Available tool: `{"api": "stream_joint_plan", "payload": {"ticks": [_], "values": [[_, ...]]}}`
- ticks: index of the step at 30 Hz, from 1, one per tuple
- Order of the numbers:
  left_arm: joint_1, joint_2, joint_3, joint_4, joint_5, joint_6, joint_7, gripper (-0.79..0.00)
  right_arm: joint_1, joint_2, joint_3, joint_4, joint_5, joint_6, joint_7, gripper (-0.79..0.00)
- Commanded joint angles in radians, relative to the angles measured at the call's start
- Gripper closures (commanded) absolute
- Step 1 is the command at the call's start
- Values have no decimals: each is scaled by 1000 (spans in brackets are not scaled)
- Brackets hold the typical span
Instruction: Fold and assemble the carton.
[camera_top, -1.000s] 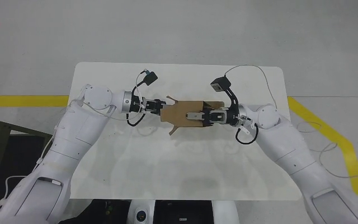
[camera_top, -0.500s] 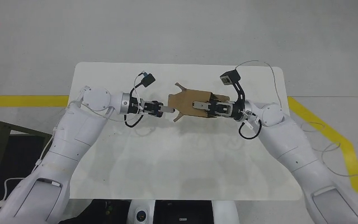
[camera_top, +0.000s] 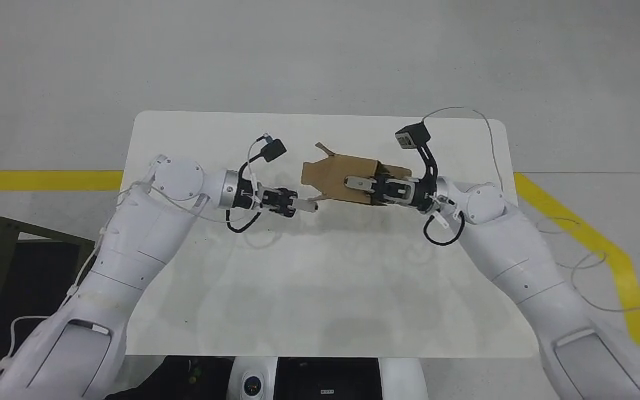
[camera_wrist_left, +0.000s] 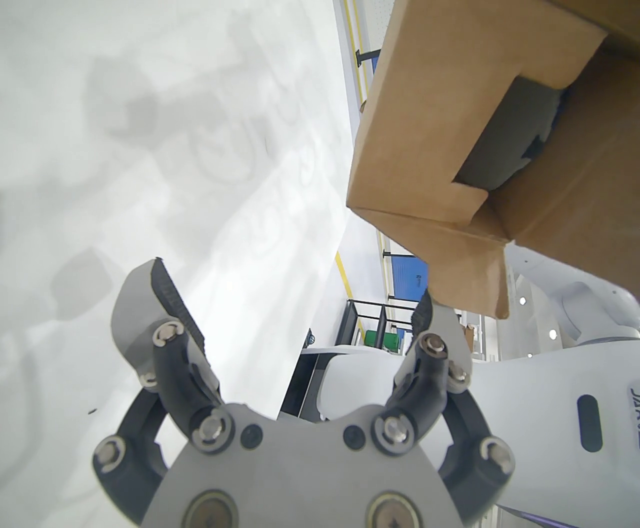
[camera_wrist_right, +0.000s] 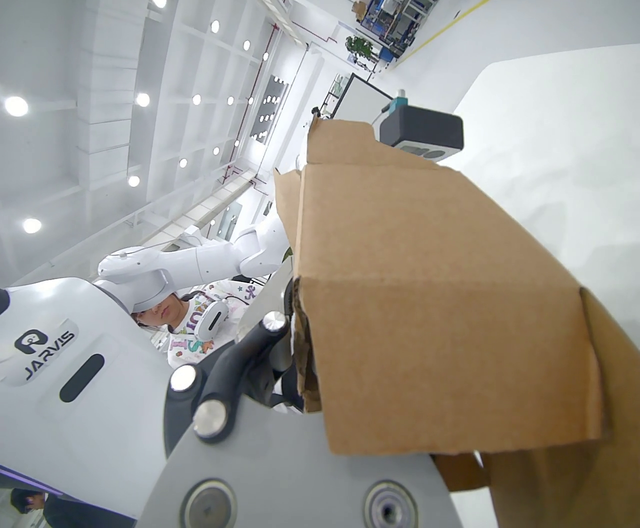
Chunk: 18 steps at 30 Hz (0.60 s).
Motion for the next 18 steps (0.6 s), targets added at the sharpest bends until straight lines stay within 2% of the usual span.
{"api": "stream_joint_plan", "payload": {"ticks": [1, 18], "values": [[-4, 2, -7, 12, -1, 1, 2, -785, 3, -1, -2, -2, -15, 9, 9, 0], [-11, -4, 14, 7, -17, -1, -19, -785, 0, -12, -19, -39, -52, 38, 38, 0]]}}
